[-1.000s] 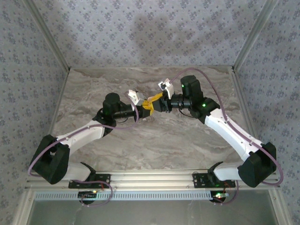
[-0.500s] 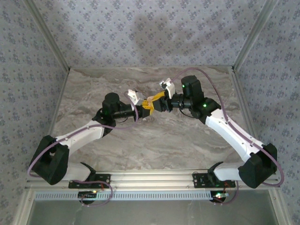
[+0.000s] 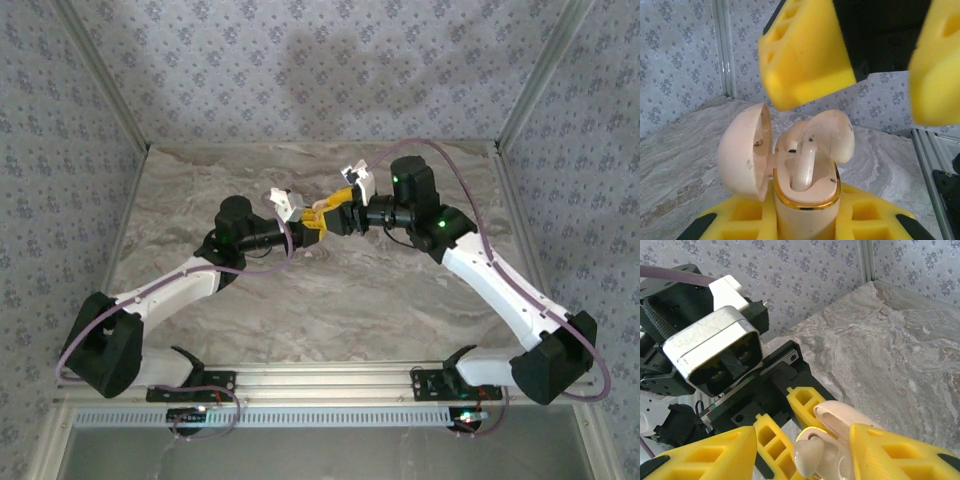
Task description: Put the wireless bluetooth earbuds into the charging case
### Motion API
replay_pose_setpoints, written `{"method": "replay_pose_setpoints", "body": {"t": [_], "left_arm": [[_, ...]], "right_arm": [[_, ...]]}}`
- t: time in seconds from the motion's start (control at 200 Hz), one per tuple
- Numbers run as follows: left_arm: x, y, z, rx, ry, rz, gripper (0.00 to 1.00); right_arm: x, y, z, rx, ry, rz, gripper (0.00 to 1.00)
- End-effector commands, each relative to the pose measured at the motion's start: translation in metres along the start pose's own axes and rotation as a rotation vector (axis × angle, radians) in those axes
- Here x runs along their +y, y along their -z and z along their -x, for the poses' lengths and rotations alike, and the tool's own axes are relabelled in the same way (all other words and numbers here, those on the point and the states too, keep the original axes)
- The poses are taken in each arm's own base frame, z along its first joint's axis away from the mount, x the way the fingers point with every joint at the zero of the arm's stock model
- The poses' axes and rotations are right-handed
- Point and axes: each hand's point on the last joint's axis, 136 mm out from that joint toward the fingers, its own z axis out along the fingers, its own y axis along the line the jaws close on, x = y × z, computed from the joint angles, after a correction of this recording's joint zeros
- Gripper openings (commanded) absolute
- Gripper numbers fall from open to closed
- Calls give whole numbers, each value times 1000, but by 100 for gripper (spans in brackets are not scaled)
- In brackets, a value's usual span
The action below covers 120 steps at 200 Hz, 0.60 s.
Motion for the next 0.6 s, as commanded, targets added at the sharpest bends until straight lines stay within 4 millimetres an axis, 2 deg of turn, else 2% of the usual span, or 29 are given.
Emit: {"method": "replay_pose_setpoints", "body": {"t": [0.0,0.145,0.33,0.43,0.44,0.455,0.595], "left_arm": [[-4,2,31,-68,-77,6,18],[-2,2,30,-65,-76,15,18],[-2,2,30,-60,-75,16,18],[-2,3,29,-57,-74,17,18],[-2,2,29,-57,-74,17,18],[-2,2,30,-58,-75,18,18],[-2,3,30,-58,-74,18,18]], "right_arm": [[19,13,23,-58,24,32,54],[17,22,25,-76,6,3,54],[3,28,17,-73,-143,-26,41],[0,25,14,-61,-229,-3,37],[-3,22,3,-41,-251,-3,37],[-4,20,0,-34,-265,2,36],[-2,14,-4,-25,-319,46,32]]}}
